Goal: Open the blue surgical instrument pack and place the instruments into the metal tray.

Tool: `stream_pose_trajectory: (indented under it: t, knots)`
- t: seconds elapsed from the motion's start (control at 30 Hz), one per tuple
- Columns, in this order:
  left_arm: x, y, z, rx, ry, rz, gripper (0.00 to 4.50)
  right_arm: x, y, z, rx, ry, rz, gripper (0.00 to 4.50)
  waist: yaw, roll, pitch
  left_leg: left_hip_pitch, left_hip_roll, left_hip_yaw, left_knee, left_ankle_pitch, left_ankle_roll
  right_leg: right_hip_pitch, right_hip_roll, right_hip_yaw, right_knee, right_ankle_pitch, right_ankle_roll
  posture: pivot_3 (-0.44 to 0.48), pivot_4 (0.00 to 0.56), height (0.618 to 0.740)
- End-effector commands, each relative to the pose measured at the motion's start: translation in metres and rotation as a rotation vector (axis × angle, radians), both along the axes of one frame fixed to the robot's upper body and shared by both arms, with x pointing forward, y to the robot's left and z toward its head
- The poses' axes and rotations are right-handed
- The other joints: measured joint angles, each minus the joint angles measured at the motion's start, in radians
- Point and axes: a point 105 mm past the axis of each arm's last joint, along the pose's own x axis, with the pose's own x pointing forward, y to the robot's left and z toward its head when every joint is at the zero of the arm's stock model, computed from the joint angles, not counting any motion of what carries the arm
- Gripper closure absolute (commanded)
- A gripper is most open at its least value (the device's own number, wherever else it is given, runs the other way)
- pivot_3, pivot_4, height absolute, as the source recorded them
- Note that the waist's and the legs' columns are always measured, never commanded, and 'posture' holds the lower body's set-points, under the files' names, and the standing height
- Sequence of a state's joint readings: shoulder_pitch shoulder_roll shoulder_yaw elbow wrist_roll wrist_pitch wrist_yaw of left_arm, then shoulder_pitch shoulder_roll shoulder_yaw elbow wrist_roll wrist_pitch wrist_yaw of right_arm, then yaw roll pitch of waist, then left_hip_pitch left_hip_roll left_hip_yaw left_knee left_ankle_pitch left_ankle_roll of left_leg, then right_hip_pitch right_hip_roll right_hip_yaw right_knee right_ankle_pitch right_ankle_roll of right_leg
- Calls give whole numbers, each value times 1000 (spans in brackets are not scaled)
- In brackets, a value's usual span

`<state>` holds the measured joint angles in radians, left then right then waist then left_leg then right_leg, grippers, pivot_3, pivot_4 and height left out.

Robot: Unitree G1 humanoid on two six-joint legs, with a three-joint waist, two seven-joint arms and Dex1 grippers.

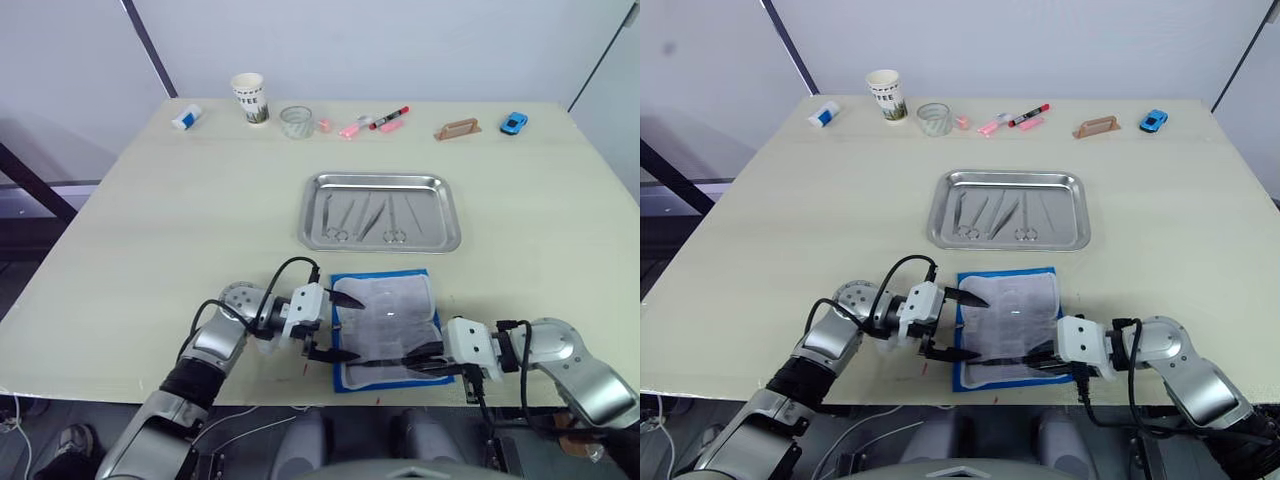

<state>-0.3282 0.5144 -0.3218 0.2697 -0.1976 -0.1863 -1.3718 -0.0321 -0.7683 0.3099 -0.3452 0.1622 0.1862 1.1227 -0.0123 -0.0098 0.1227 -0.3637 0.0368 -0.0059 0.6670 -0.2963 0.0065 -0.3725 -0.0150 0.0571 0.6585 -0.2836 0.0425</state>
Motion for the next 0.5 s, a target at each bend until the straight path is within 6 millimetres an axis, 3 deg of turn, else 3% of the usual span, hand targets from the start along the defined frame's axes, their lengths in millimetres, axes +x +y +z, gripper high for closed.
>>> stream_pose_trajectory:
  t: [0.03, 0.5]
  knots:
    - [-9, 12, -33, 91, 109, 42, 0, 8, -6, 12, -68, -40, -35, 4438, 0, 1, 0, 0, 0, 0, 0, 0, 0, 0, 0, 0, 0, 0, 0, 0, 150, 740]
    - [-11, 7, -38, 106, 101, 30, 0, 5, -8, 37, -186, -39, -34, 4438, 2, 4, -1, -1, 0, -1, 0, 0, 0, 0, -1, -1, 0, 0, 0, 0, 150, 740]
